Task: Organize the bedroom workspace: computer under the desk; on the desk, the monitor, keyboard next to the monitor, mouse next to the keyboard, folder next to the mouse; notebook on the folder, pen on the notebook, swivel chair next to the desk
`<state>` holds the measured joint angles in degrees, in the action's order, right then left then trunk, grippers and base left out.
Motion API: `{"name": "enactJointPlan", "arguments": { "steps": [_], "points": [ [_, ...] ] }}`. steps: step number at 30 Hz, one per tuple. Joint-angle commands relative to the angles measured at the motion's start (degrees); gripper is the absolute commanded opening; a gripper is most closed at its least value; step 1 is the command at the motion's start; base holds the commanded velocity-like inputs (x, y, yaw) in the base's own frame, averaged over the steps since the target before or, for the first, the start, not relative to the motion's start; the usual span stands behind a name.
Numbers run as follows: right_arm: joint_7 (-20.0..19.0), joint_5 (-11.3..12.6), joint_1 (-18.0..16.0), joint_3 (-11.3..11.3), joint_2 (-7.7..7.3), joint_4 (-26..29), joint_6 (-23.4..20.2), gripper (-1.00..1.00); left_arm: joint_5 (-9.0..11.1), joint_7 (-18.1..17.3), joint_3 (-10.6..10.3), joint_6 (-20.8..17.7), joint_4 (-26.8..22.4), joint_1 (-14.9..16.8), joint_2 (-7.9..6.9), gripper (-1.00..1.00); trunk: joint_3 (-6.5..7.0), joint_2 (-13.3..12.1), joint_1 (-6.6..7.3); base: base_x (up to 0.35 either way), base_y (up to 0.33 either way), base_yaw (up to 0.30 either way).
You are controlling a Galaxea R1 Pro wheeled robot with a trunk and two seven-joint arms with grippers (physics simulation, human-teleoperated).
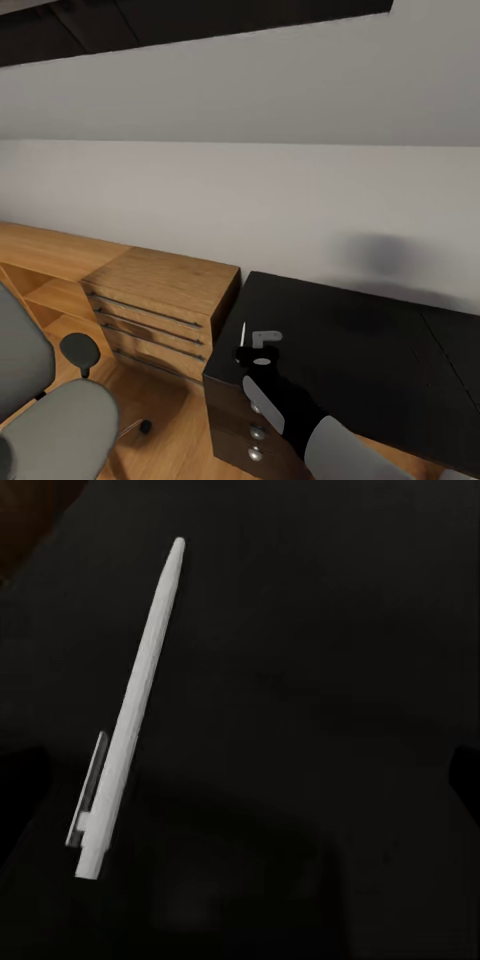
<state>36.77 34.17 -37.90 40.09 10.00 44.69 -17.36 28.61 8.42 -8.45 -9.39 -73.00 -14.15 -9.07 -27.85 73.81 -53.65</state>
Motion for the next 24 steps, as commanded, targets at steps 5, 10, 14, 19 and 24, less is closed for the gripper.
{"name": "enactJointPlan", "arguments": {
  "steps": [5,10,14,19,24],
  "points": [
    [0.4,0.2,-0.1,0.2,0.0,0.1,-0.2,1.0,0.5,0.5,-0.2,-0.1,-0.1,0.0,-0.07,1.0,-0.3,0.0,-0.03,0.053,0.048,0.239],
    [0.4,-0.1,-0.1,0.3,0.0,0.2,1.1,1.0,0.5,0.6,-0.3,-0.1,-0.1,0.0,-0.07,1.0,-0.43,0.0,-0.03,0.009,0.008,0.111],
    [0.4,-0.2,-0.1,0.2,0.0,0.1,1.7,1.0,0.5,0.6,-0.3,-0.1,-0.1,0.0,-0.07,1.0,-0.44,0.0,-0.03,0.001,0.001,0.01],
    [0.3,-0.2,-0.1,-0.2,0.0,0.1,2.0,1.0,0.5,0.4,-0.3,0.1,-0.5,0.0,-0.1,1.0,-0.45,0.0,-0.03,0.0,0.0,0.001],
    [0.3,-0.2,-0.1,-0.2,0.0,0.2,2.1,1.0,0.6,0.3,-0.3,1.3,-2.5,0.0,-0.15,1.0,-0.45,0.0,-0.03,0.0,0.0,0.0]
  ]
}}
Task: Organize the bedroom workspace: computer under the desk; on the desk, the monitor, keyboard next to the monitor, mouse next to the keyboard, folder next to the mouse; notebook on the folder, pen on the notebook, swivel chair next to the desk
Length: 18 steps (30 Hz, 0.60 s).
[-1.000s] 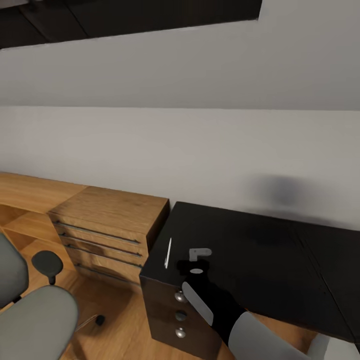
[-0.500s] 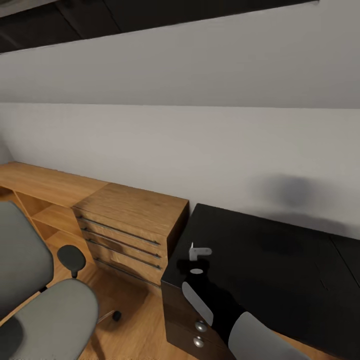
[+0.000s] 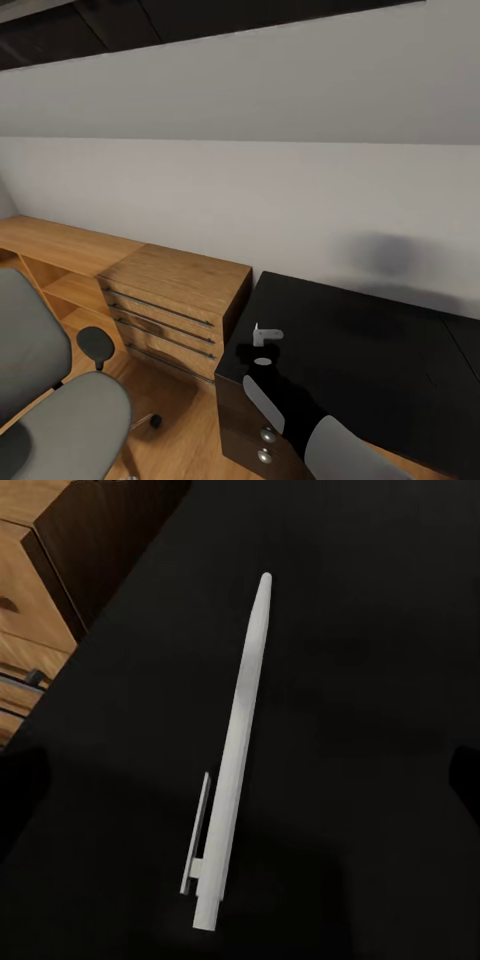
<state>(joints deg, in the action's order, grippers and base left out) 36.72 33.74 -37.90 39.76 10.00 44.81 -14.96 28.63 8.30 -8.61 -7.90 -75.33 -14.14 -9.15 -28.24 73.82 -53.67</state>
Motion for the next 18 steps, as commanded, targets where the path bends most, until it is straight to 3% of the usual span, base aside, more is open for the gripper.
{"name": "enactJointPlan", "arguments": {
  "steps": [1,6,12,18],
  "points": [
    [0.4,0.2,-0.1,0.1,0.0,0.1,-0.3,1.0,0.5,0.5,-0.1,0.3,-0.5,0.0,-0.09,1.0,-0.05,0.0,-0.01,0.0,0.0,0.0],
    [0.4,0.2,-0.1,0.2,0.0,0.2,-0.2,1.0,0.7,0.5,0.0,3.9,-2.7,0.0,-0.4,1.0,-0.07,0.0,-0.01,0.0,0.0,-0.002],
    [0.4,0.3,-0.1,0.0,0.0,0.1,-0.2,1.0,1.0,0.7,0.0,3.9,-3.4,0.0,-0.18,1.0,-0.11,0.0,-0.01,0.0,0.0,-0.005],
    [0.4,0.3,0.0,0.0,0.0,0.1,-0.2,1.0,0.9,0.7,0.0,3.9,-3.4,0.0,-0.1,1.0,-1.19,2.4,-1.32,0.0,0.0,0.0]
  ]
}}
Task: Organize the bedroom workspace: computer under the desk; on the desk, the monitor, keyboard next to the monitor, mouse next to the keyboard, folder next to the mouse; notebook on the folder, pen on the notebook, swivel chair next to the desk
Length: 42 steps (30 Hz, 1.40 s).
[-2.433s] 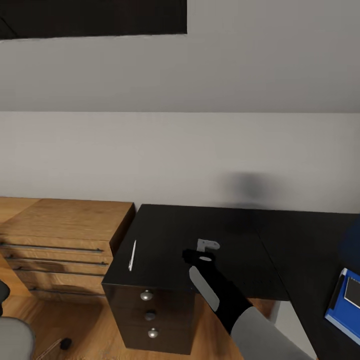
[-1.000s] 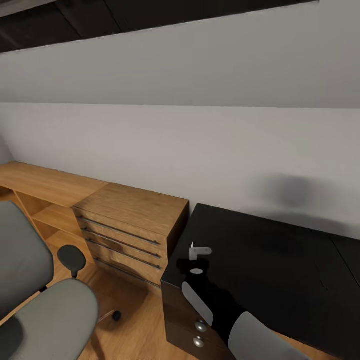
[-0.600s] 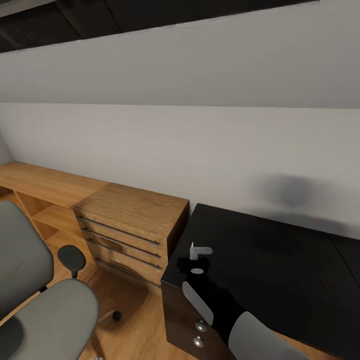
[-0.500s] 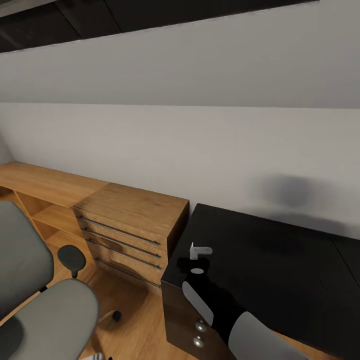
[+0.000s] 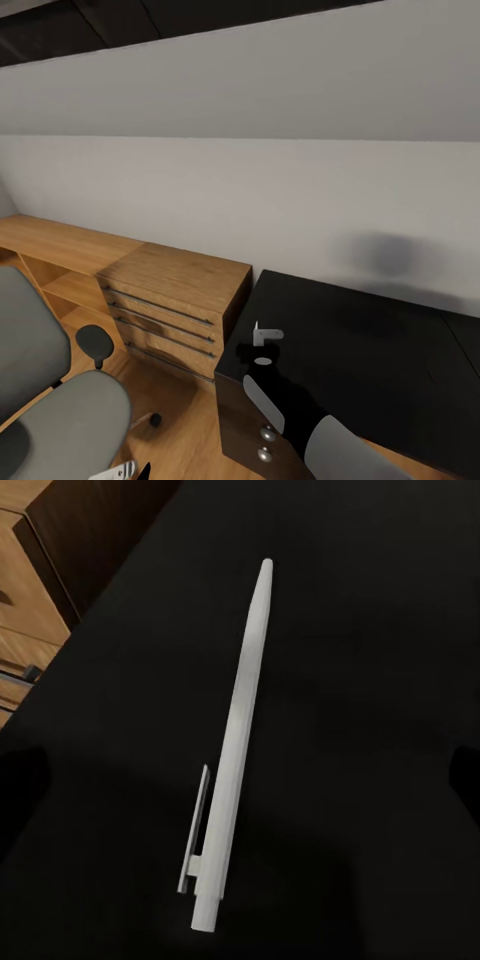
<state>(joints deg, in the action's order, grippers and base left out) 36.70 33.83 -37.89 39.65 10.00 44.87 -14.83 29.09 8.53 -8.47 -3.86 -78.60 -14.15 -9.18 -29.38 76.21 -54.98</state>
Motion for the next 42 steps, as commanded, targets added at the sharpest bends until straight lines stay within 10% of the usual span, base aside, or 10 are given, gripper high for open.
{"name": "enactJointPlan", "arguments": {
  "steps": [1,30,42],
  "points": [
    [0.4,0.2,-0.1,0.2,0.0,0.0,-0.3,1.0,0.5,0.4,-0.1,-0.2,-0.1,0.0,-0.06,1.0,-0.23,0.5,-0.23,0.0,0.0,0.0],
    [0.5,0.2,-0.1,0.0,0.0,0.0,-0.4,1.0,0.4,0.5,-0.1,-0.2,0.0,0.0,-0.04,1.0,-5.44,12.1,-6.6,0.0,0.0,0.0],
    [0.5,0.2,-0.1,-0.1,0.0,-0.1,-0.6,1.0,0.4,0.5,-0.1,-0.2,0.1,0.0,-0.05,1.0,-5.44,12.1,-6.6,0.0,0.0,0.0]
  ]
}}
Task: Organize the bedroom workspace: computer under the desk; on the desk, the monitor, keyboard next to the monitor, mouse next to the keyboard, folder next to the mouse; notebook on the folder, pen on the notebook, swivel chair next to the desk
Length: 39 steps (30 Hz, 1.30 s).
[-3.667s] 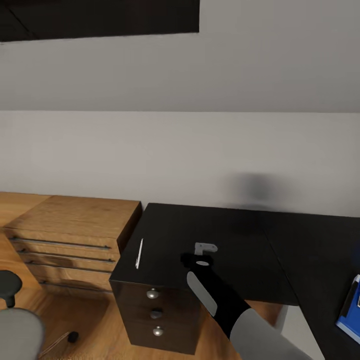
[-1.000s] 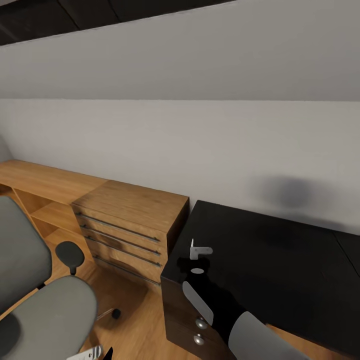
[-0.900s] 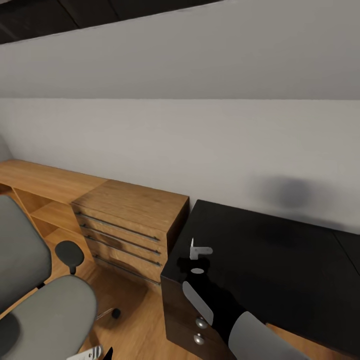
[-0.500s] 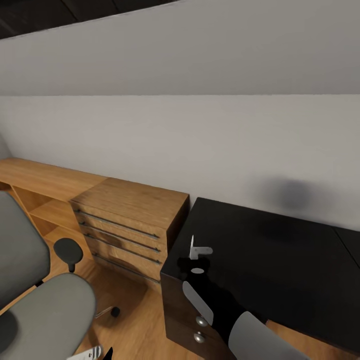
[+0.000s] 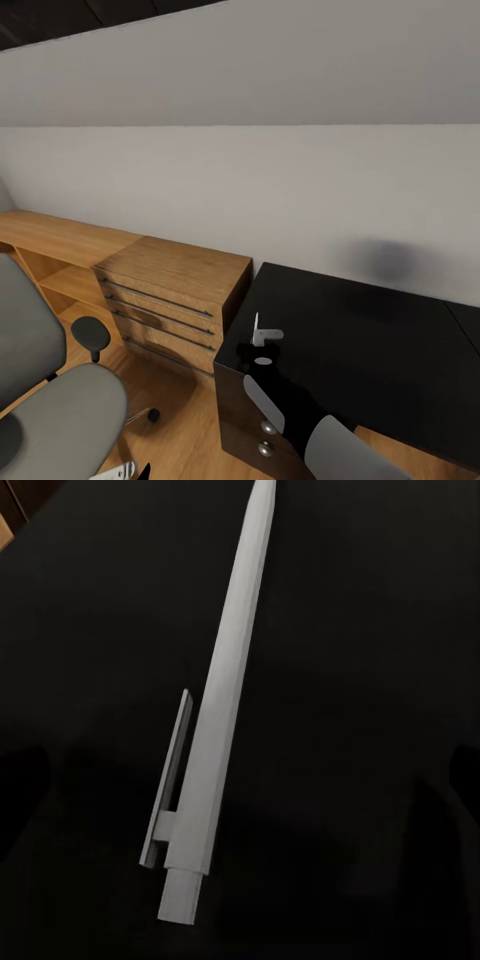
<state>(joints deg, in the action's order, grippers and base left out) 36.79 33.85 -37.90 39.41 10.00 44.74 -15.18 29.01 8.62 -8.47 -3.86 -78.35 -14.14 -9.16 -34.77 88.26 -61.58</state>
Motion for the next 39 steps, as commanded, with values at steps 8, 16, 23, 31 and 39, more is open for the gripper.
{"name": "enactJointPlan", "arguments": {
  "steps": [8,16,23,31,39],
  "points": [
    [0.4,0.2,-0.1,0.1,0.0,0.0,-0.4,1.0,0.5,0.4,-0.1,-0.2,-0.1,0.0,-0.06,1.0,-0.05,0.0,0.0,0.0,0.0,0.0],
    [0.4,0.2,-0.1,0.1,0.0,0.0,-0.6,1.0,0.5,0.4,-0.1,-0.2,-0.1,0.0,-0.06,1.0,-0.05,0.0,0.0,0.0,0.0,0.0],
    [0.4,0.2,-0.1,0.1,0.0,0.0,-0.6,1.0,0.5,0.4,-0.1,-0.2,-0.1,0.0,-0.06,1.0,-0.05,0.0,0.0,0.0,0.0,0.0],
    [0.5,0.2,-0.1,0.1,0.0,0.1,-0.6,-1.0,0.5,0.4,-0.1,-0.1,-0.1,0.0,-0.06,1.0,-0.05,0.0,0.0,0.0,0.0,0.0],
    [0.5,0.2,-0.1,0.2,0.0,0.1,-0.6,-1.0,0.4,0.4,-0.1,0.0,-0.1,0.0,-0.06,1.0,-0.05,0.0,0.0,0.0,0.0,0.0]
  ]
}}
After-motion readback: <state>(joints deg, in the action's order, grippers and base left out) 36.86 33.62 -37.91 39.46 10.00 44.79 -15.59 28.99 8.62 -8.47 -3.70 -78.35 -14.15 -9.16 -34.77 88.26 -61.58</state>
